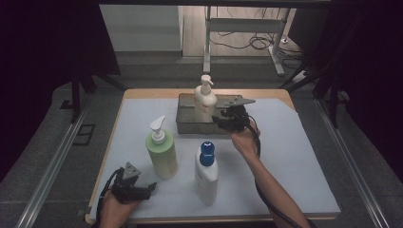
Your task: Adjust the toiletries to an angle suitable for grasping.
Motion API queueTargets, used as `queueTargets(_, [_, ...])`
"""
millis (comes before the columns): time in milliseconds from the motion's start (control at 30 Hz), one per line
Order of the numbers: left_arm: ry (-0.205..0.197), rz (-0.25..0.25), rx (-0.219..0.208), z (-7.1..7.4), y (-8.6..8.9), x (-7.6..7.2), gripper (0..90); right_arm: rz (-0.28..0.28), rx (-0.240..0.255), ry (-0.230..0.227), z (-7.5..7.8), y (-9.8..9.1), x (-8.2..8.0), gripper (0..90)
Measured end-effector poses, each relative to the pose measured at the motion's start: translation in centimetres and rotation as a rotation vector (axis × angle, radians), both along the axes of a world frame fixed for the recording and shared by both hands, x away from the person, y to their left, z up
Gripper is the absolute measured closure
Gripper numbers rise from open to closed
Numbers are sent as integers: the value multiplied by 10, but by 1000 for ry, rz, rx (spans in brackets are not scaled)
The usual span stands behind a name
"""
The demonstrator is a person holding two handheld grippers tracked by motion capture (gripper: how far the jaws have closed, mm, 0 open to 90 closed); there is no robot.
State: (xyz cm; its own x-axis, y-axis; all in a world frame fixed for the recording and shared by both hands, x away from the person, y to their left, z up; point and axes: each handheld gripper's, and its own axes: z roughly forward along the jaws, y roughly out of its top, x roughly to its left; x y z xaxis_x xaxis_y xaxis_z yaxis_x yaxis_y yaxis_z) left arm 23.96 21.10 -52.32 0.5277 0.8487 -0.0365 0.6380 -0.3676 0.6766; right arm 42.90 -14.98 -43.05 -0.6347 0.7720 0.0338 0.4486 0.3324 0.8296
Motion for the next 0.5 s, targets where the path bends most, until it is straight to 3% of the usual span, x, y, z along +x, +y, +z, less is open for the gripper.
queueTargets(100, [0, 0, 0, 0, 0, 0, 121, -26, 22, 18, -1, -7, 1, 593])
queueTargets(333, [0, 0, 0, 0, 0, 0, 121, -43, 18, 30, 0, -10, 6, 689])
queueTargets(500, [0, 0, 0, 0, 0, 0, 121, -75, -34, 41, -5, -4, 16, 799])
